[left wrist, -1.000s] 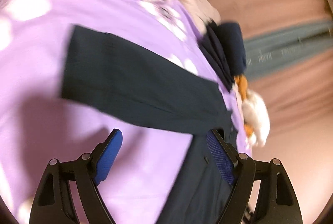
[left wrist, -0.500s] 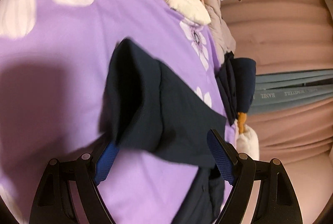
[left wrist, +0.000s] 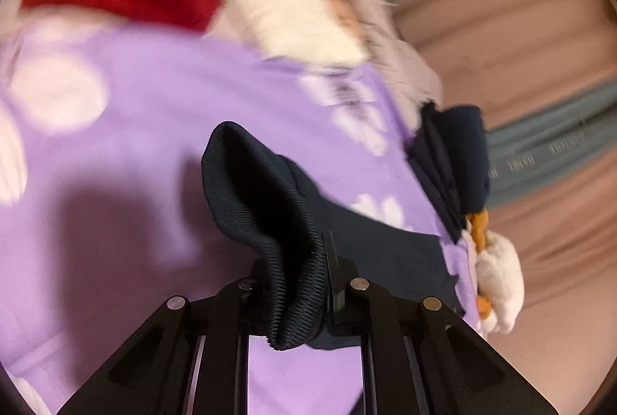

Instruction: Fold large clothes

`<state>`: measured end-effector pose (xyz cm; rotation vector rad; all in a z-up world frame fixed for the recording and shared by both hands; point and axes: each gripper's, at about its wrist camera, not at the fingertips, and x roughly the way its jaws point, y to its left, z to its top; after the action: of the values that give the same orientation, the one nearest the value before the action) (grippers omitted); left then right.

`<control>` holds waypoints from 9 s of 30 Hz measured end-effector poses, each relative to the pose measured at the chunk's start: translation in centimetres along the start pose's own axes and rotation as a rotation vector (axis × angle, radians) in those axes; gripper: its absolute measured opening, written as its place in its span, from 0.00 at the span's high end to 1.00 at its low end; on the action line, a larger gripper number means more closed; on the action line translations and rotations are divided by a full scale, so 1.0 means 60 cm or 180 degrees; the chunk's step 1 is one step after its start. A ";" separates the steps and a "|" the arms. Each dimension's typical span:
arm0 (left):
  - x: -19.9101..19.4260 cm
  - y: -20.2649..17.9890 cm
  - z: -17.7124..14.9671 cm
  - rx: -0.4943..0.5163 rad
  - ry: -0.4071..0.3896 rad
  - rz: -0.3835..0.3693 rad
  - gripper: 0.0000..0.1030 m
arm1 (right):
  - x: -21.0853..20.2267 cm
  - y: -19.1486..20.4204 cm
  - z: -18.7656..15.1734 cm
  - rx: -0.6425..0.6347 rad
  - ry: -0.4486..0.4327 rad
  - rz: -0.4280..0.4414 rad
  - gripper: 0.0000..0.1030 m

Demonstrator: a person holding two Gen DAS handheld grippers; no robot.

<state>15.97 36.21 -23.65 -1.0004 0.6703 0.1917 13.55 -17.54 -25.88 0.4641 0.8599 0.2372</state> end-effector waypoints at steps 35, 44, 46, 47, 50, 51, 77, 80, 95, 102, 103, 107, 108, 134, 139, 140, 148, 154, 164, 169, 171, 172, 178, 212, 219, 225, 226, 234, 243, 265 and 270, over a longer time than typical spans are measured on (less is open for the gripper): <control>0.274 -0.725 -0.629 0.3250 0.1745 -0.0571 0.40 | -0.141 -0.252 -0.029 0.1014 -0.0507 -0.0128 0.38; 0.220 -0.616 -0.452 0.2705 0.1513 -0.0656 0.35 | -0.103 -0.234 0.038 0.0976 -0.0526 0.0070 0.38; 0.225 -0.565 -0.406 0.2567 0.1402 -0.0473 0.35 | -0.083 -0.236 0.070 0.0990 -0.0521 0.0114 0.38; 0.231 -0.528 -0.375 0.2416 0.1384 -0.0365 0.35 | -0.068 -0.241 0.086 0.1049 -0.0504 0.0089 0.38; 0.251 -0.438 -0.311 0.1980 0.1356 -0.0127 0.35 | -0.038 -0.248 0.120 0.1082 -0.0495 -0.0110 0.38; 0.259 -0.410 -0.292 0.1826 0.1335 -0.0066 0.35 | -0.028 -0.250 0.132 0.1068 -0.0497 -0.0186 0.38; 0.368 -0.300 -0.239 0.0882 0.1102 -0.0125 0.63 | 0.045 -0.264 0.244 0.0382 -0.0460 -0.1125 0.95; 0.359 -0.307 -0.235 0.1090 0.1204 -0.0055 0.63 | 0.051 -0.285 0.232 0.0466 -0.0437 -0.1061 0.92; 0.301 -0.436 -0.310 0.2739 0.0962 -0.0094 0.60 | 0.026 -0.167 0.275 -0.0206 -0.0517 -0.0954 0.69; 0.349 -0.461 -0.396 0.3313 0.0874 0.0236 0.56 | 0.112 -0.149 0.267 -0.0467 -0.0224 -0.1145 0.69; 0.351 -0.458 -0.400 0.3342 0.0871 0.0267 0.56 | 0.119 -0.152 0.263 -0.0490 -0.0194 -0.1192 0.70; 0.368 -0.443 -0.420 0.3487 0.0894 0.0386 0.56 | 0.132 -0.167 0.246 -0.0512 -0.0104 -0.1253 0.73; 0.371 -0.440 -0.425 0.3535 0.0897 0.0411 0.55 | 0.134 -0.173 0.244 -0.0501 -0.0097 -0.1232 0.73; 0.205 -0.371 -0.492 0.3777 0.0876 0.0327 0.10 | 0.045 -0.117 0.107 -0.0494 -0.0011 -0.1005 0.49; 0.195 -0.316 -0.521 0.3832 0.1069 0.0453 0.10 | 0.052 -0.110 0.050 -0.0687 0.0128 -0.1208 0.49; 0.190 -0.307 -0.523 0.3802 0.1072 0.0446 0.10 | 0.050 -0.108 0.043 -0.0718 0.0121 -0.1235 0.49; 0.146 -0.275 -0.529 0.3691 0.1080 0.0407 0.10 | 0.012 -0.105 -0.028 -0.0752 0.0077 -0.1314 0.44; 0.122 -0.260 -0.536 0.3651 0.1137 0.0428 0.10 | -0.019 -0.103 -0.070 -0.0732 0.0109 -0.1316 0.44; 0.080 -0.233 -0.552 0.3665 0.1175 0.0438 0.10 | -0.047 -0.096 -0.118 -0.0701 0.0108 -0.1323 0.42; 0.062 -0.220 -0.558 0.3696 0.1165 0.0439 0.10 | -0.059 -0.094 -0.137 -0.0673 0.0098 -0.1304 0.42; 0.054 -0.216 -0.561 0.3725 0.1148 0.0446 0.10 | -0.063 -0.091 -0.145 -0.0669 0.0102 -0.1304 0.42; 0.050 -0.215 -0.563 0.3730 0.1145 0.0445 0.10 | -0.065 -0.090 -0.148 -0.0673 0.0106 -0.1303 0.41; 0.032 -0.205 -0.570 0.3774 0.1128 0.0445 0.10 | -0.077 -0.084 -0.167 -0.0713 0.0136 -0.1298 0.42; -0.050 -0.141 -0.479 0.3220 0.0949 0.0497 0.10 | -0.173 -0.093 -0.239 -0.0731 0.0187 -0.1209 0.37; -0.048 -0.121 -0.445 0.2939 0.0992 0.0459 0.10 | -0.205 -0.138 -0.227 -0.0258 0.0037 -0.1061 0.37; -0.039 -0.096 -0.400 0.2324 0.1256 0.0105 0.10 | -0.230 -0.182 -0.217 0.0381 -0.0159 -0.0628 0.37; -0.040 -0.095 -0.402 0.2234 0.1294 0.0052 0.10 | -0.234 -0.191 -0.216 0.0503 -0.0199 -0.0549 0.37; -0.025 -0.078 -0.373 0.1808 0.1655 -0.0364 0.10 | -0.249 -0.231 -0.215 0.0889 -0.0294 -0.0517 0.30; 0.019 -0.104 -0.376 0.1813 0.1933 -0.0594 0.10 | -0.221 -0.269 -0.193 0.1103 -0.0217 -0.0248 0.30; 0.012 -0.082 -0.366 0.1584 0.2481 -0.1100 0.10 | -0.190 -0.257 -0.194 0.1151 0.0188 0.0340 0.36; 0.003 -0.071 -0.367 0.1607 0.2480 -0.0995 0.12 | -0.196 -0.253 -0.209 0.1116 0.0279 0.0349 0.36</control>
<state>8.50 15.69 -28.63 -0.6527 1.1785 -0.6502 -3.36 -31.60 -32.38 0.8343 0.9675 0.2090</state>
